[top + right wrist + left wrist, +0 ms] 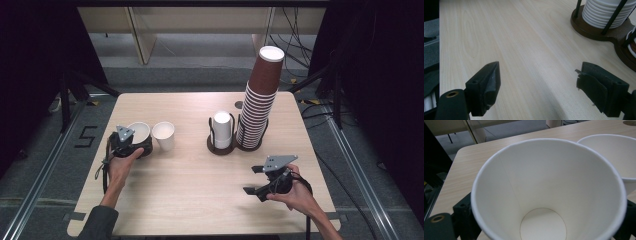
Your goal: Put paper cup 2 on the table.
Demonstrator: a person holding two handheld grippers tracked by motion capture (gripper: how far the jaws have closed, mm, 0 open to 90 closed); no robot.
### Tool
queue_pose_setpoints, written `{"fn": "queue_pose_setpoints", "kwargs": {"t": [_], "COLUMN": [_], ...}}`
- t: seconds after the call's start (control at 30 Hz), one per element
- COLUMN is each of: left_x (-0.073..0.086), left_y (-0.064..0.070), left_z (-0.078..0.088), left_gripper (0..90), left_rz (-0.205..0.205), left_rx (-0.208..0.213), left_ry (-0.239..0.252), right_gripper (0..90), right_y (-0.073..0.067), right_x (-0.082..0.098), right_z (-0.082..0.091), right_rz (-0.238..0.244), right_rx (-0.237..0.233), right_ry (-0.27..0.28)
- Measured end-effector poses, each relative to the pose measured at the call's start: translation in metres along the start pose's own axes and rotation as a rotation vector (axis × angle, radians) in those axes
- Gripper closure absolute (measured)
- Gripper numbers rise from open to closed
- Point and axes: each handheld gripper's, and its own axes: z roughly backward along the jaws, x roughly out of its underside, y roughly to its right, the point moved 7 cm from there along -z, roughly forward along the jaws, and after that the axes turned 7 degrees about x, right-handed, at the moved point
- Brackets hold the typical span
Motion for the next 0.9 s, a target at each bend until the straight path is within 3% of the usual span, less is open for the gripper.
{"fn": "queue_pose_setpoints", "kwargs": {"t": [0.13, 0.43, 0.5, 0.67, 0.9], "left_x": [0.003, 0.014, 0.016, 0.019, 0.028], "left_y": [0.000, -0.002, -0.002, 0.000, -0.001], "left_z": [0.000, -0.003, -0.003, -0.004, -0.001], "left_gripper": [8.9, 12.0, 12.5, 13.4, 14.4], "left_rz": [0.005, 0.027, 0.005, 0.002, -0.008], "left_rx": [0.004, 0.028, 0.027, 0.036, 0.026], "left_ry": [0.014, -0.011, -0.027, -0.056, -0.055], "right_gripper": [18.6, 18.7, 18.7, 18.7, 18.7], "right_y": [0.000, -0.001, -0.001, -0.001, -0.001], "right_x": [0.000, 0.001, 0.001, 0.001, 0.002], "right_z": [0.000, 0.001, 0.000, 0.000, 0.000], "right_rz": [0.001, 0.000, 0.005, 0.000, 0.002], "right_rx": [0.000, -0.005, -0.005, -0.005, -0.005], "right_ry": [0.000, -0.005, -0.004, -0.006, -0.007]}}
